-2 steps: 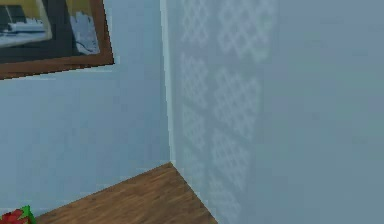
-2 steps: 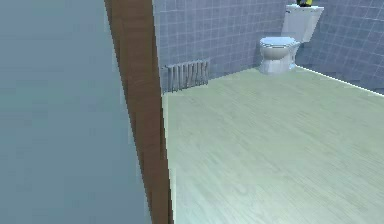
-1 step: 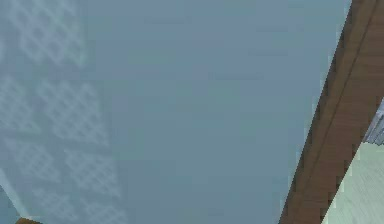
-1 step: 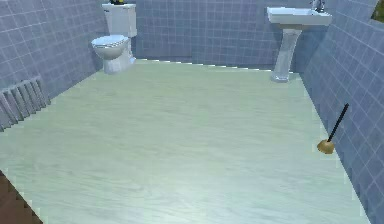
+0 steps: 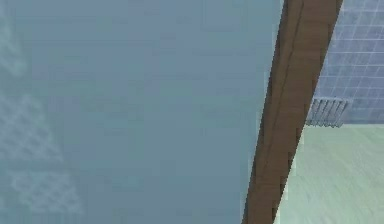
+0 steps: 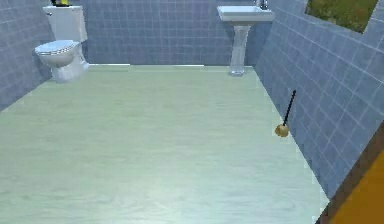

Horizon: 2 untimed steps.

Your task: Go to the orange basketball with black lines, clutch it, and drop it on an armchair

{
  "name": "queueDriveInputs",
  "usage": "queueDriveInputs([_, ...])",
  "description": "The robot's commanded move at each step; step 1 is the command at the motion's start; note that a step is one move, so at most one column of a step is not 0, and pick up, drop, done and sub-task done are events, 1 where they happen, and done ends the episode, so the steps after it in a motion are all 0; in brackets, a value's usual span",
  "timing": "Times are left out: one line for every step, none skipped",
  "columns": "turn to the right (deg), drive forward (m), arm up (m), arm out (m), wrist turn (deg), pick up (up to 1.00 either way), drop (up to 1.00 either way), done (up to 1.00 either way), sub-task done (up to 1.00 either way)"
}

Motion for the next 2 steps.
queueDriveInputs([0.0,0.05,0.0,0.0,0.0,0.0,0.0,0.0,0.0])
queueDriveInputs([45.0,0.0,0.0,0.0,0.0,0.0,0.0,0.0,0.0])
